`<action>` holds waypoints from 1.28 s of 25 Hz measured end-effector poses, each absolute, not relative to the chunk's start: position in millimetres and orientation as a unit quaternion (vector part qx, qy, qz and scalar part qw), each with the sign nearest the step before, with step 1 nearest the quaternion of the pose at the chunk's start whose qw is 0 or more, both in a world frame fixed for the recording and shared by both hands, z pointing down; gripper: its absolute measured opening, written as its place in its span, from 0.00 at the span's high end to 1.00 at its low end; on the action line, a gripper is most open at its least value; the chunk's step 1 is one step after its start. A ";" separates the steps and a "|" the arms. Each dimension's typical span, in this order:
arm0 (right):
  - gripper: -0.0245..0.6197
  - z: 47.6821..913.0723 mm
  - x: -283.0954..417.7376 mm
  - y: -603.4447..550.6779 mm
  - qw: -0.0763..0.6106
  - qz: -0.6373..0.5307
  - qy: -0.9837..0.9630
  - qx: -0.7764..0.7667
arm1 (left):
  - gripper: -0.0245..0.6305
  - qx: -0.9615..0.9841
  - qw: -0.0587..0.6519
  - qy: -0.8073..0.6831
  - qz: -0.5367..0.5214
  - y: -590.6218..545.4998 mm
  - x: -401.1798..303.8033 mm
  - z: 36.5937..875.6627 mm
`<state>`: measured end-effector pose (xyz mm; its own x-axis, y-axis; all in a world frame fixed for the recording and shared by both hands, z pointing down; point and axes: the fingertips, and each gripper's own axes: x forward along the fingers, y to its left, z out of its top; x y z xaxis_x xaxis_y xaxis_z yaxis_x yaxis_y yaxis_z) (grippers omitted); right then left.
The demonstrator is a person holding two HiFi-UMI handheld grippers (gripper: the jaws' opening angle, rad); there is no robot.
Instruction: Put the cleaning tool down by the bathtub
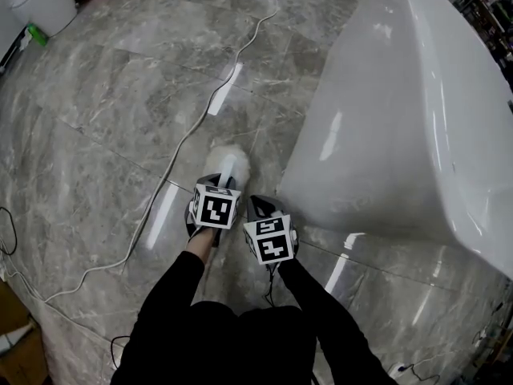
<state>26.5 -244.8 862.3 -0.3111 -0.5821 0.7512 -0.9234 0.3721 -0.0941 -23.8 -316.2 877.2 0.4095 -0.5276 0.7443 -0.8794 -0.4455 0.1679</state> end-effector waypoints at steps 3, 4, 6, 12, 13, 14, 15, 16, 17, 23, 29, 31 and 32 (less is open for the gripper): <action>0.96 865.3 30.1 -244.4 0.324 0.264 -0.762 0.495 | 0.82 0.781 0.285 -0.450 0.327 -319.1 -23.3 887.8; 0.96 865.3 31.2 -245.2 0.323 0.263 -0.762 0.496 | 0.82 0.779 0.286 -0.449 0.331 -319.6 -22.4 891.2; 0.96 865.2 31.8 -245.6 0.322 0.264 -0.763 0.495 | 0.82 0.777 0.287 -0.448 0.337 -319.9 -20.2 897.5; 0.96 865.3 31.2 -247.6 0.323 0.263 -0.762 0.496 | 0.82 0.771 0.292 -0.447 0.347 -320.6 -18.0 914.3; 0.96 865.0 32.0 -248.1 0.324 0.263 -0.761 0.497 | 0.82 0.771 0.292 -0.447 0.348 -321.7 -17.7 915.4; 0.96 864.8 33.4 -248.9 0.324 0.263 -0.760 0.499 | 0.82 0.771 0.292 -0.448 0.347 -323.5 -17.1 916.2; 0.96 864.9 35.3 -249.6 0.324 0.265 -0.758 0.500 | 0.82 0.770 0.292 -0.448 0.346 -325.3 -16.4 917.2; 0.96 865.5 37.2 -250.1 0.324 0.268 -0.756 0.502 | 0.82 0.770 0.292 -0.449 0.346 -326.9 -15.8 918.3; 0.96 866.4 38.3 -250.1 0.323 0.271 -0.755 0.503 | 0.82 0.770 0.293 -0.450 0.345 -328.0 -15.7 919.6; 0.96 867.8 37.4 -249.3 0.329 0.271 -0.757 0.495 | 0.82 0.769 0.294 -0.458 0.335 -332.2 -15.6 920.6; 0.96 865.2 38.5 -248.0 0.329 0.273 -0.755 0.497 | 0.81 0.775 0.301 -0.452 0.324 -329.1 -14.4 921.0; 0.96 863.7 38.1 -248.6 0.328 0.272 -0.756 0.497 | 0.80 0.775 0.301 -0.451 0.323 -328.2 -13.6 919.5; 0.96 863.0 37.4 -248.8 0.328 0.271 -0.756 0.497 | 0.79 0.775 0.297 -0.452 0.325 -328.0 -13.6 918.2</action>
